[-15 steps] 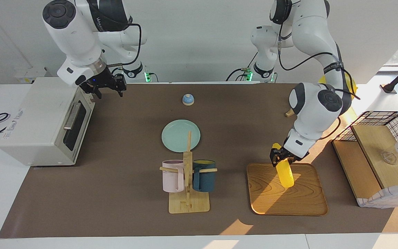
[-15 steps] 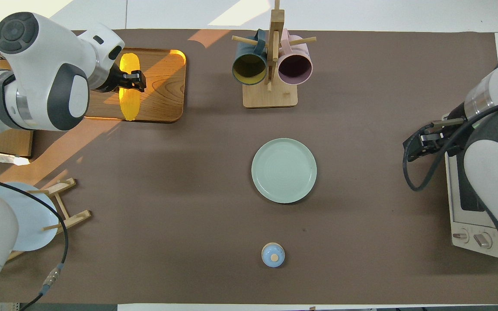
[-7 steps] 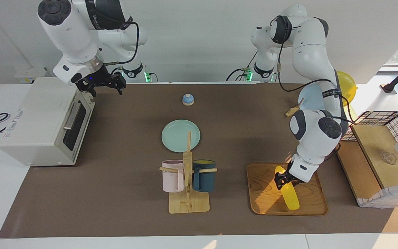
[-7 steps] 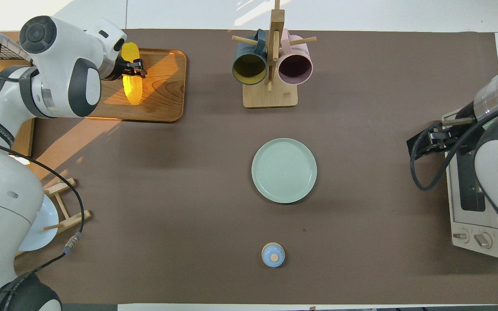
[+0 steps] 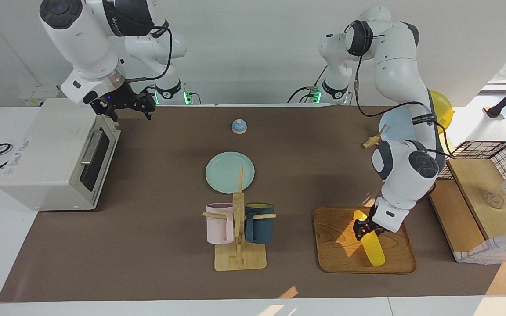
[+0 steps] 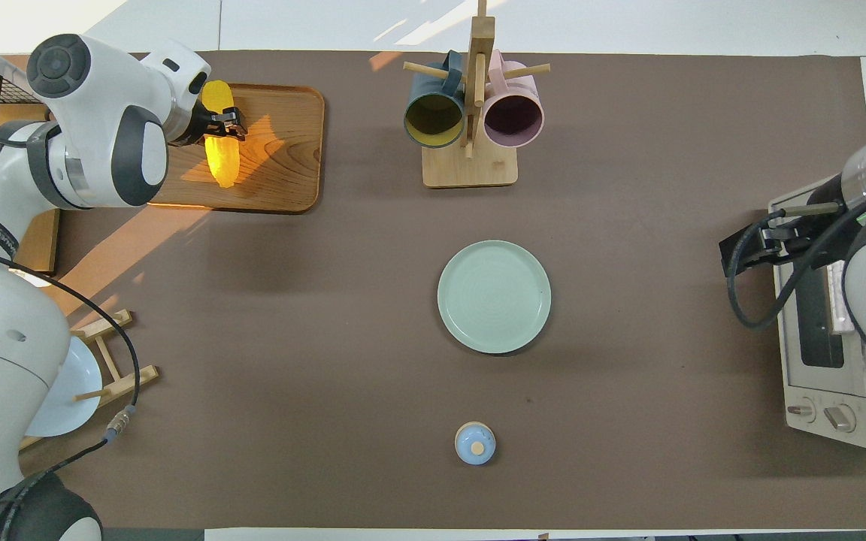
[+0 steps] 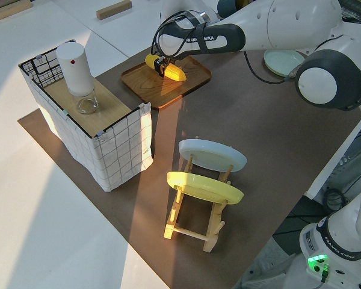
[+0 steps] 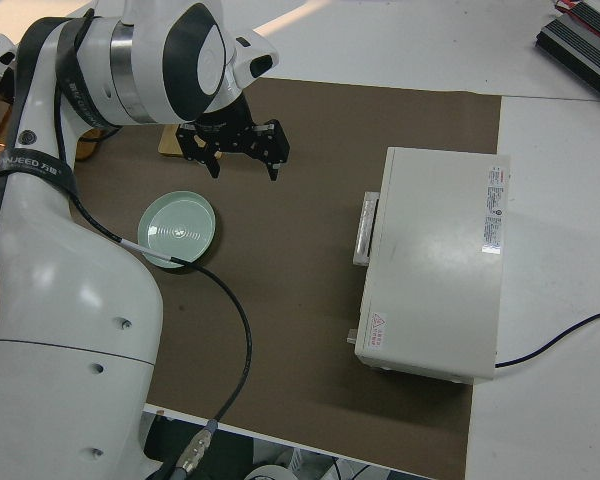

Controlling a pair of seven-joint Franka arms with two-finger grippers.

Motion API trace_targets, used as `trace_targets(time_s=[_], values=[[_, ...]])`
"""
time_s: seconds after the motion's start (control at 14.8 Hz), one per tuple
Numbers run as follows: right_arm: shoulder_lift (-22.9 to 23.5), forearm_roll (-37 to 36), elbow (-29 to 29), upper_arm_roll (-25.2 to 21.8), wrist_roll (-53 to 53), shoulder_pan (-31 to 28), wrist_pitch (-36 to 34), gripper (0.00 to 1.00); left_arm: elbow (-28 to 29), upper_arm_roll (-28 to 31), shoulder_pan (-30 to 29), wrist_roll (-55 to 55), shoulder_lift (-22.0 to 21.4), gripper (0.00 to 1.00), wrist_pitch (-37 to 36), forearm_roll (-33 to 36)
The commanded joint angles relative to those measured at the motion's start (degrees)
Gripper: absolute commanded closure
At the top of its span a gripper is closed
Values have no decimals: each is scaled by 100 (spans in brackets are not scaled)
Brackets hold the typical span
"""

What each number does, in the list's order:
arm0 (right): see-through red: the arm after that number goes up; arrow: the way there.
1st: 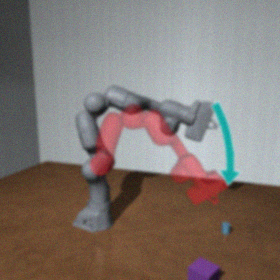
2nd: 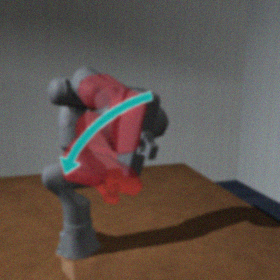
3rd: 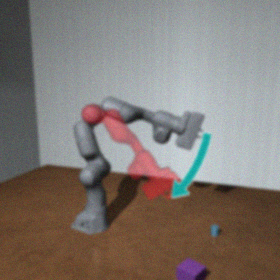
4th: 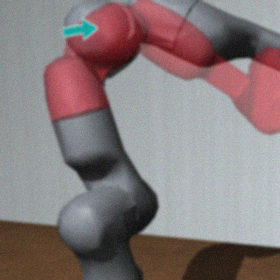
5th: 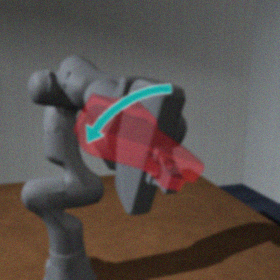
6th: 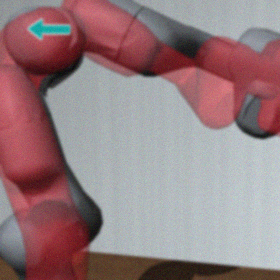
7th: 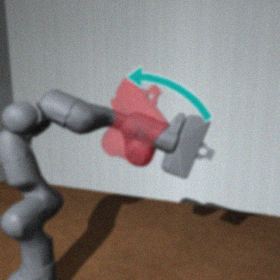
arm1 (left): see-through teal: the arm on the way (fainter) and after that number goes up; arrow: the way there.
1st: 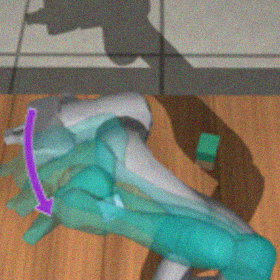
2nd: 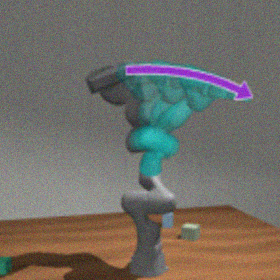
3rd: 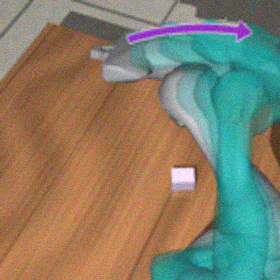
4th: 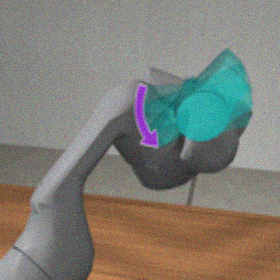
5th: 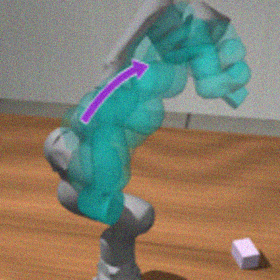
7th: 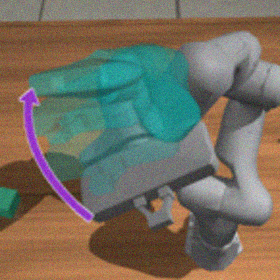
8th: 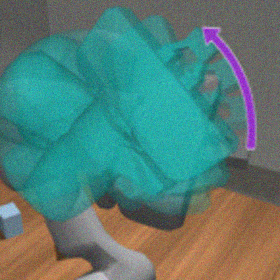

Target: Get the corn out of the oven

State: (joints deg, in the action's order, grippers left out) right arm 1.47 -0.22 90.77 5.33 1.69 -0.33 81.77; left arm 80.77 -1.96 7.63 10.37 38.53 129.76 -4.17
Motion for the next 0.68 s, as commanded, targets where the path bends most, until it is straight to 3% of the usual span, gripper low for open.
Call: trace_targets(time_s=[0.0, 0.27, 0.61], values=[[-68, 136, 11, 20, 16, -63, -82, 0, 185, 38, 36, -35, -292, 0, -125, -22], [-68, 136, 11, 20, 7, -63, -73, 0, 185, 46, 19, -18, -907, 0, -757, -22], [-68, 136, 11, 20, 7, -37, -73, 0, 176, 64, -25, 35, -1926, 0, -2110, -22]])
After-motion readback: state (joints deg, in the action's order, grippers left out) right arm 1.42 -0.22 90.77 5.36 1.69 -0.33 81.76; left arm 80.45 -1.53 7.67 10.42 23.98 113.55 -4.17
